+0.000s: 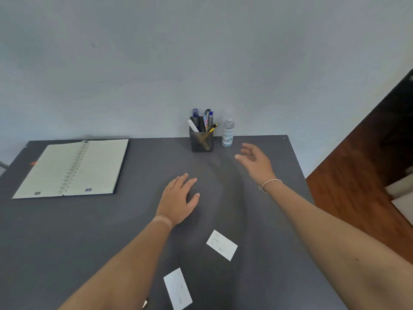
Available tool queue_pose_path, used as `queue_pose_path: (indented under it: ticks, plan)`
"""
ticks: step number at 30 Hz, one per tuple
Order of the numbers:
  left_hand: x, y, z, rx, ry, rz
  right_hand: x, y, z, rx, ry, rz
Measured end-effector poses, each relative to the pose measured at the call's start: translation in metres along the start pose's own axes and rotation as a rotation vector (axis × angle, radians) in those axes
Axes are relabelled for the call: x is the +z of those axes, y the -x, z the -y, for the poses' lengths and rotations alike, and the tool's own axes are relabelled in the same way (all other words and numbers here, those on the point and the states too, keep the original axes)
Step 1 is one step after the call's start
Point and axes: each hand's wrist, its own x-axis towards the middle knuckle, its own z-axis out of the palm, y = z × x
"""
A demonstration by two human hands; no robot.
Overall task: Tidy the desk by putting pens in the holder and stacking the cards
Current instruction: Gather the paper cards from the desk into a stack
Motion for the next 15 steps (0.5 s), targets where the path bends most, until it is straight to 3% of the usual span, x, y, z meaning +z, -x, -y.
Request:
queue_pose_path:
  ticks: [5,15]
  plan:
    - [-0.009,0.037,0.007,-0.001,0.015,0.012,0.017,0.058,-0.015,0.011,0.034,0.049]
    - [-0.028,0.122,0.046,0.016,0.027,0.069,0.051,0.163,-0.041,0.009,0.410,0.104]
